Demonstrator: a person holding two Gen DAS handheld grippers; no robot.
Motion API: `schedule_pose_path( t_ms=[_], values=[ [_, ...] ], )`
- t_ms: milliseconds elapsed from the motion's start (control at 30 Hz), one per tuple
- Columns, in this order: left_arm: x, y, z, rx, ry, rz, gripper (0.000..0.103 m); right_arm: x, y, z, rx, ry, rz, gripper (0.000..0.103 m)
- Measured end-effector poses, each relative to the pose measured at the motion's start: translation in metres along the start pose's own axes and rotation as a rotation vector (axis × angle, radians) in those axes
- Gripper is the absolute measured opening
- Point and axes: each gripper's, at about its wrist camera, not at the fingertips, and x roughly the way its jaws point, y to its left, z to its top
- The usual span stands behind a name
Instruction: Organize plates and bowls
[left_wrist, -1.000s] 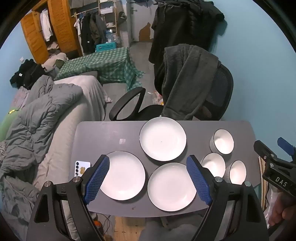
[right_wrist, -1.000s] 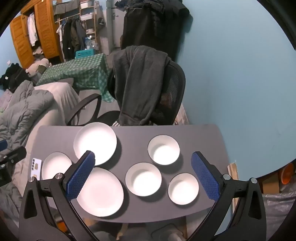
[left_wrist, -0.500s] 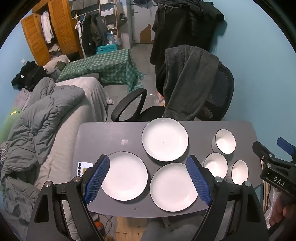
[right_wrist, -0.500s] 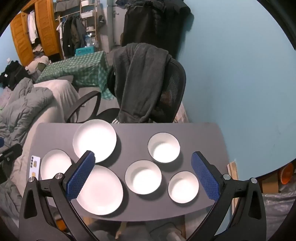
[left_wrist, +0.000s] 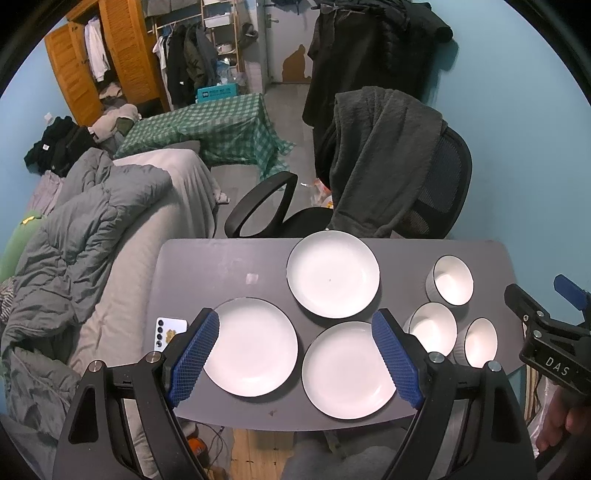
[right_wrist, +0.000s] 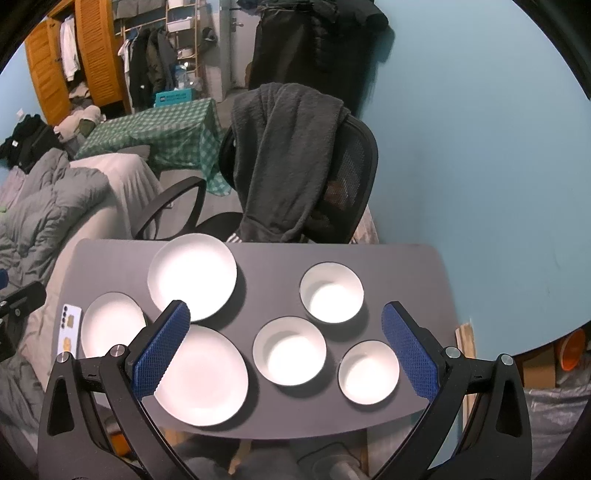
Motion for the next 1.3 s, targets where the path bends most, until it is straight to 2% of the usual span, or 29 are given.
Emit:
schedule_pose_path(
  t_ms=[1300],
  values=[
    [-0.002,0.01,-0.009,-0.012,0.027,-0.006,0.086,-0.008,0.015,-0.004,-0.009,0.015,0.017,0.102]
  ],
)
